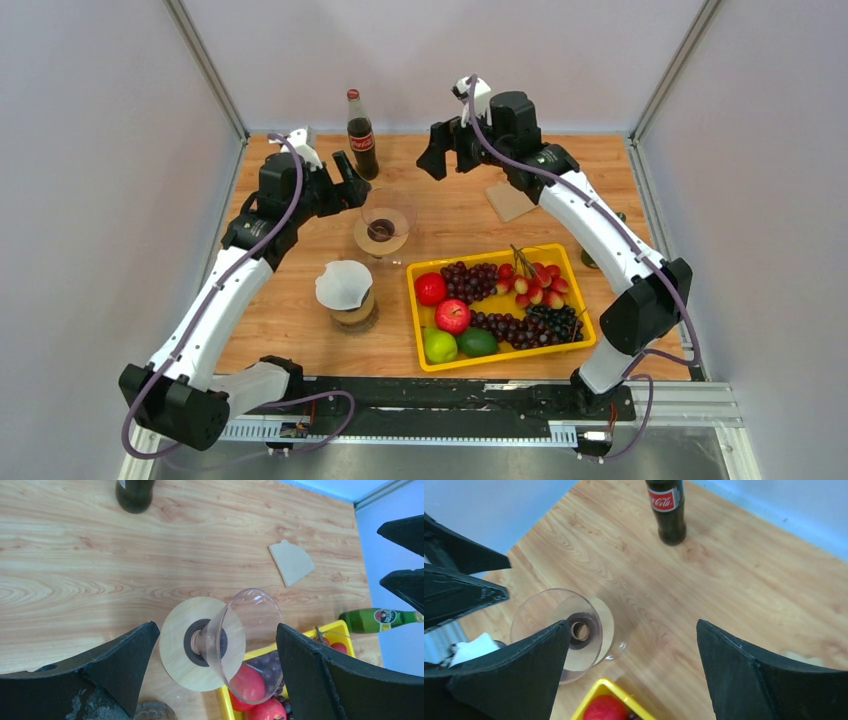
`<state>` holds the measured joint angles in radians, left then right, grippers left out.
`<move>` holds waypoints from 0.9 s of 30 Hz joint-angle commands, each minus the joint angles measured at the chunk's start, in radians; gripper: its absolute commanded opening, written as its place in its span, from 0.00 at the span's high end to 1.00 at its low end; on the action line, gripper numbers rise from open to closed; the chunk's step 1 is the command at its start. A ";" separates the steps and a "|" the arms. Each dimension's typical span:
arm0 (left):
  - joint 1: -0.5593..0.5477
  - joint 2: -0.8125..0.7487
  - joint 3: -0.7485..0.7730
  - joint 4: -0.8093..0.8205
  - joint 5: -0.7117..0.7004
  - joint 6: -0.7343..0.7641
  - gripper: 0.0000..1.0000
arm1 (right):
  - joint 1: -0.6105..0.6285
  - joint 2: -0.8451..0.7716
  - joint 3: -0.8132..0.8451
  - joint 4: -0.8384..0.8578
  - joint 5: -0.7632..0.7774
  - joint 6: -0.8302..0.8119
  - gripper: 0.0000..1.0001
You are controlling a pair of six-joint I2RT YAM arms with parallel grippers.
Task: Place the coffee filter in the dripper
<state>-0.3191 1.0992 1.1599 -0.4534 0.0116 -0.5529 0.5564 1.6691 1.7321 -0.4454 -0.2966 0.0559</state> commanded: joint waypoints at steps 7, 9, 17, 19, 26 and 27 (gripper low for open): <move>0.003 0.103 0.026 0.048 0.054 0.010 0.10 | -0.016 0.116 -0.042 0.029 -0.263 0.244 0.11; 0.003 0.113 0.020 0.046 0.053 0.010 0.14 | -0.016 0.136 -0.041 0.029 -0.284 0.248 0.13; 0.003 0.136 -0.003 0.034 0.052 0.008 0.29 | 0.000 0.190 -0.042 0.029 -0.307 0.235 0.26; 0.004 0.137 -0.005 0.026 0.045 0.011 0.31 | 0.009 0.195 -0.037 0.029 -0.307 0.231 0.30; 0.003 0.121 -0.030 -0.003 -0.007 0.018 0.39 | 0.051 0.207 -0.024 0.028 -0.280 0.207 0.35; 0.003 0.118 -0.032 -0.006 -0.007 0.019 0.39 | 0.057 0.207 -0.021 0.027 -0.275 0.201 0.36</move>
<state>-0.3191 1.2400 1.1427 -0.4473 0.0315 -0.5510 0.5854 1.8641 1.6817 -0.4492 -0.5766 0.2768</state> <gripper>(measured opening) 0.617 0.656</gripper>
